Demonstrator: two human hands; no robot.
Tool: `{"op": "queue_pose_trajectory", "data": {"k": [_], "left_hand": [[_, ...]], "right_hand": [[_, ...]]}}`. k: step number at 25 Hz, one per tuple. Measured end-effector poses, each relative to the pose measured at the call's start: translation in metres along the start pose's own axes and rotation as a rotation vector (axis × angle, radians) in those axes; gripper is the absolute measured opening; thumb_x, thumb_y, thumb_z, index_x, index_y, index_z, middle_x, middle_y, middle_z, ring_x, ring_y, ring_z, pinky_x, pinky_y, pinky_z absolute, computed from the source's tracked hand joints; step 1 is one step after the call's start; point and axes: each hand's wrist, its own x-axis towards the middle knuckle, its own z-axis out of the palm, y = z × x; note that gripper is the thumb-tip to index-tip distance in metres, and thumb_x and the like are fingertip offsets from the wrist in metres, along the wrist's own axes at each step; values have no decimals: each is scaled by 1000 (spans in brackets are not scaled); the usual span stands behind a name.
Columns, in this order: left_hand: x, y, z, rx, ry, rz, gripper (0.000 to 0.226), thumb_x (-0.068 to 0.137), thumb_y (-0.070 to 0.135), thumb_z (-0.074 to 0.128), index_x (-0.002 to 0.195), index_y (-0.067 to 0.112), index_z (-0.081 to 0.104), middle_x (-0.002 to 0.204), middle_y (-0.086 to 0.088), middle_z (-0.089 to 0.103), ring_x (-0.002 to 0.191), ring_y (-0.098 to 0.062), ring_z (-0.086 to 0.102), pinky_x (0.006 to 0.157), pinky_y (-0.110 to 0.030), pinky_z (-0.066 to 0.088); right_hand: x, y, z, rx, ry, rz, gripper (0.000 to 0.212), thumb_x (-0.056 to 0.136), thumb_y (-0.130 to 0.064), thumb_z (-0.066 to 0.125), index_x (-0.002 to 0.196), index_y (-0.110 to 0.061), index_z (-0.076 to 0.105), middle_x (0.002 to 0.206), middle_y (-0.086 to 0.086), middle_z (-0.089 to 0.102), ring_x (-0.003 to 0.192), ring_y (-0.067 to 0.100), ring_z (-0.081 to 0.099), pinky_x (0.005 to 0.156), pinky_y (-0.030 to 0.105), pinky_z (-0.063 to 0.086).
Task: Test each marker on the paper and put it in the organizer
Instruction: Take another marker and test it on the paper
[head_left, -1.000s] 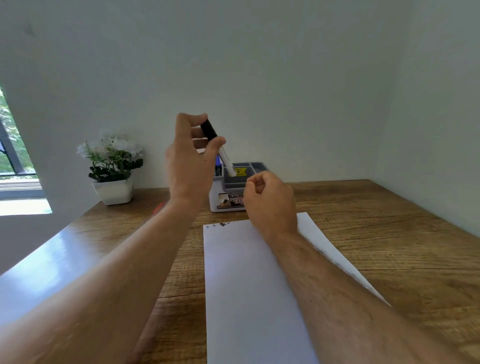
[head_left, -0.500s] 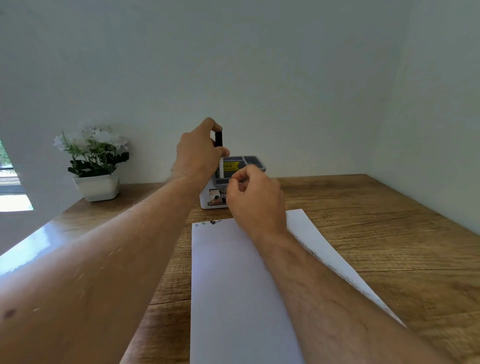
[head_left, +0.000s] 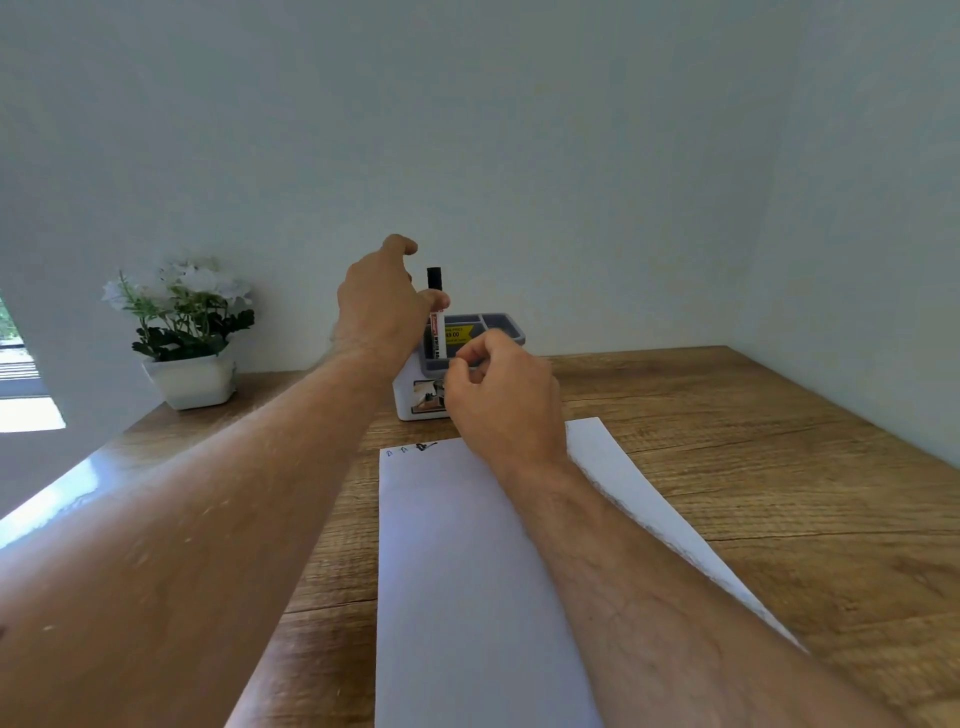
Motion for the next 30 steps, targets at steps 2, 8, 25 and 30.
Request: {"op": "queue_pose_trajectory", "data": {"k": [2,8,25,30], "left_hand": [[-3,0,-5,-30,22,-26,53,77,35,81,124,23,57,96,2,66,91,-17,62,82,-34,51],[-29,0,-34,-77,37,-120,17,77,27,81,69,25,66,69,12,64,66,-1,61,55,-16,39],[-66,-50,-70,613,-375,-347,47,69,43,86,71,12,51,69,-6,52,67,-23,54,49,-30,41],[-67,-46,-61,605,-385,-351,54,70,47,84,67,14,41,68,-6,51,57,-19,47,45,-29,37]], "right_hand": [[1,0,0,-2,4,1,9,91,-24,59,86,-29,54,75,-12,60,67,3,59,54,11,40],[0,-2,-1,-36,-8,-9,11,91,-23,60,86,-30,53,74,-15,57,67,2,58,54,10,41],[-1,2,1,-94,-75,-61,2,91,-21,63,92,-23,61,83,-8,62,75,8,62,62,15,48],[0,3,3,-93,-77,-71,3,90,-22,63,92,-24,62,81,-10,60,76,9,64,67,22,55]]}}
